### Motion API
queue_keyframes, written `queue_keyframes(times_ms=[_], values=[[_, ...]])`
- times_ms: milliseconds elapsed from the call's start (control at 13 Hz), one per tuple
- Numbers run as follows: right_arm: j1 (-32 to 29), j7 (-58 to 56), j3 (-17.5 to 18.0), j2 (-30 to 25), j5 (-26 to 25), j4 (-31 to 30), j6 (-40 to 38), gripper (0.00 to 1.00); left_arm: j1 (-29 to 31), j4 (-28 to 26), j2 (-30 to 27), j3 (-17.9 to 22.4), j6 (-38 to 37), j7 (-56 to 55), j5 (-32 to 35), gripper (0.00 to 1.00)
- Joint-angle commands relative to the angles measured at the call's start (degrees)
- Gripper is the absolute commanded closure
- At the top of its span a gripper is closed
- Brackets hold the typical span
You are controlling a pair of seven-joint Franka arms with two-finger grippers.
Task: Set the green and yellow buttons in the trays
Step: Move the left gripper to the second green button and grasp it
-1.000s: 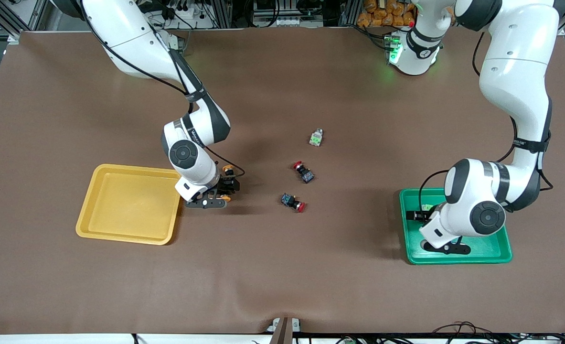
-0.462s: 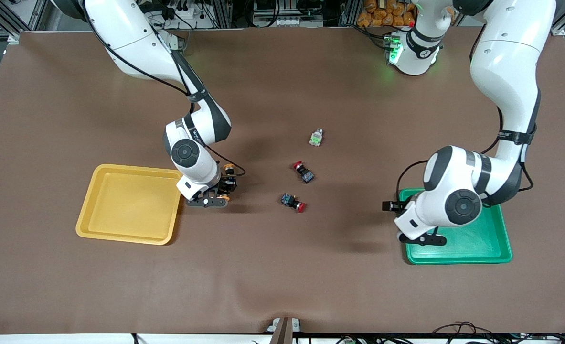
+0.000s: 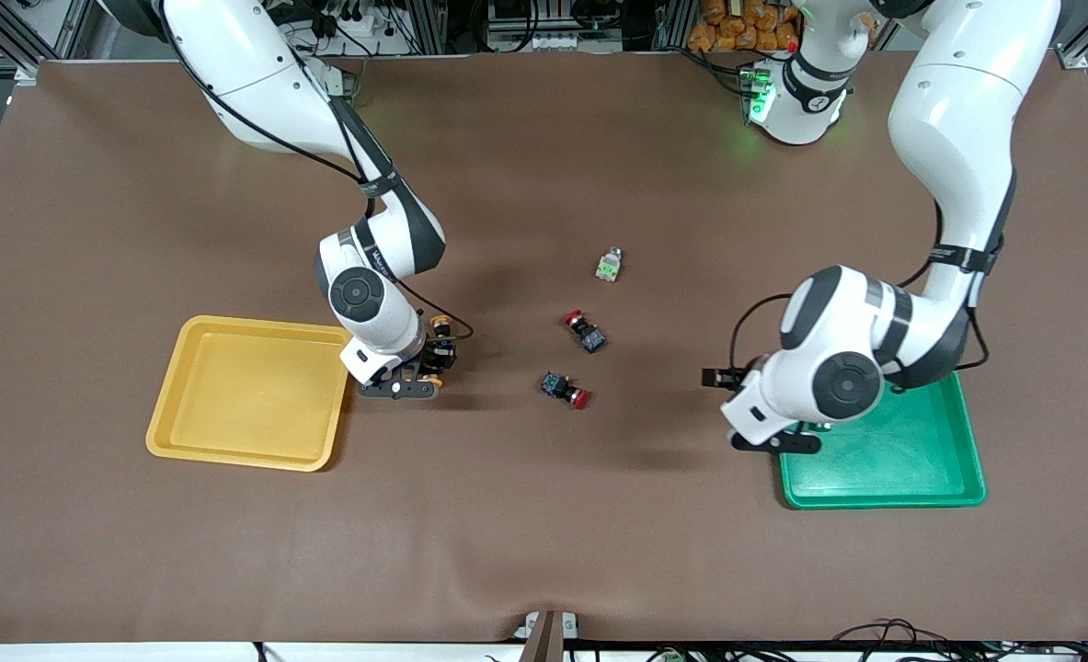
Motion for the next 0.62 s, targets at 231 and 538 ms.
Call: queue_keyframes(times_ms=[231,538], values=[[-1.36,-0.16,0.10,-4.35,0.62,-0.06,-6.33,1.00,-2.73,-3.16,-1.59,-5.51,-1.47,-9.37,0.30,0.00],[-2.67,-0.51,0.01,-6.91,0.53,3.10,-13.64,1.00,-8.34,-3.78,-1.24,-6.40,-1.38,-16.14,0.30,0.00]])
